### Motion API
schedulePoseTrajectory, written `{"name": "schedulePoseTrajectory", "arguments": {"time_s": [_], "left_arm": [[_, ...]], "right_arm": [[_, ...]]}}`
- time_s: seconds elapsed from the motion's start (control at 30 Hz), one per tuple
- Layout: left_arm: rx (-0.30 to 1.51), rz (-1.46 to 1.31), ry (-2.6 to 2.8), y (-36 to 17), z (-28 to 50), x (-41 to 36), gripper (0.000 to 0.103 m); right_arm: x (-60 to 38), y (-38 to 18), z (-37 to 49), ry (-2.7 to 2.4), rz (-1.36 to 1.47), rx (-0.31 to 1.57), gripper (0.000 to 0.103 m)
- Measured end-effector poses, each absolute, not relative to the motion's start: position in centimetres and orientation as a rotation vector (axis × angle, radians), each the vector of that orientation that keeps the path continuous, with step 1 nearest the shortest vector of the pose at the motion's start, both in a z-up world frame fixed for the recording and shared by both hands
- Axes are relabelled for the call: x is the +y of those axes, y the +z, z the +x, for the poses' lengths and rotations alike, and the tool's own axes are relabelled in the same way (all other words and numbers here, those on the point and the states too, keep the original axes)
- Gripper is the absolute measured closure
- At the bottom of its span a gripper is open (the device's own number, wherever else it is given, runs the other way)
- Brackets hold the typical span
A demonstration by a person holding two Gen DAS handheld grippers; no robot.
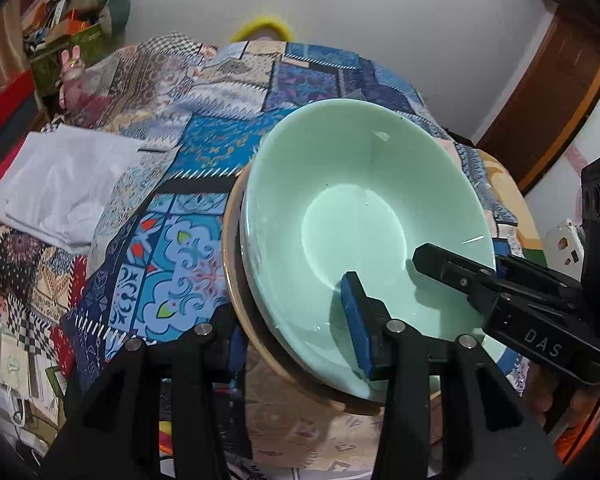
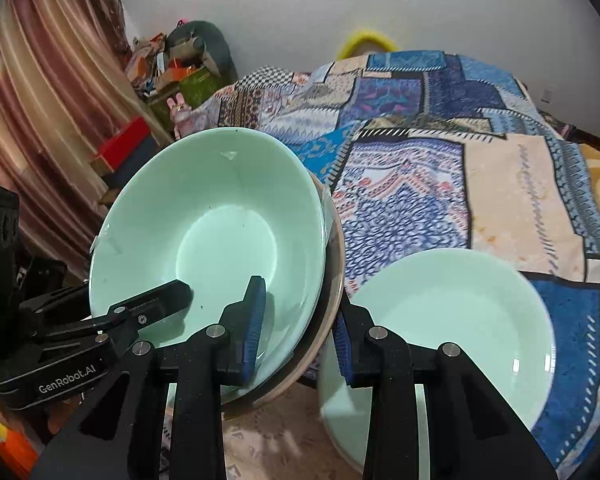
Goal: Organize plates and bowls
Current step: 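Lift the nested bowl stack with both grippers and carry it onto the plates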
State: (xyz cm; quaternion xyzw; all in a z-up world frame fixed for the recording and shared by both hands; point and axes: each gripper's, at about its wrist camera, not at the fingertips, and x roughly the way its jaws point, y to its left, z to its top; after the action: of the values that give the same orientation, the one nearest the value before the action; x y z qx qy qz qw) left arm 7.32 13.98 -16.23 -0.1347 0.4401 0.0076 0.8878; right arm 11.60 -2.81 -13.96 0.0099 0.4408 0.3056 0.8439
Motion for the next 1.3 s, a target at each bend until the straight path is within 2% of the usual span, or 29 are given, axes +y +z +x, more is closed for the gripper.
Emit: {"name": "schedulePoseTrajectory", "arguments": {"time_s": [0.67,1.3], "left_arm": [[0.896,-0.222,-0.101,-13.9,8.4,6.3,0.06],[0.969,-0.18,-0.18,-16.2,10.9,0.6,0.06]], "right_arm": [[-10.3,-12.5,10.7,0.538,0.064,0.897,0.074],[-15.5,-15.0,11.3,0.467,0.122,0.962,0.074]]}}
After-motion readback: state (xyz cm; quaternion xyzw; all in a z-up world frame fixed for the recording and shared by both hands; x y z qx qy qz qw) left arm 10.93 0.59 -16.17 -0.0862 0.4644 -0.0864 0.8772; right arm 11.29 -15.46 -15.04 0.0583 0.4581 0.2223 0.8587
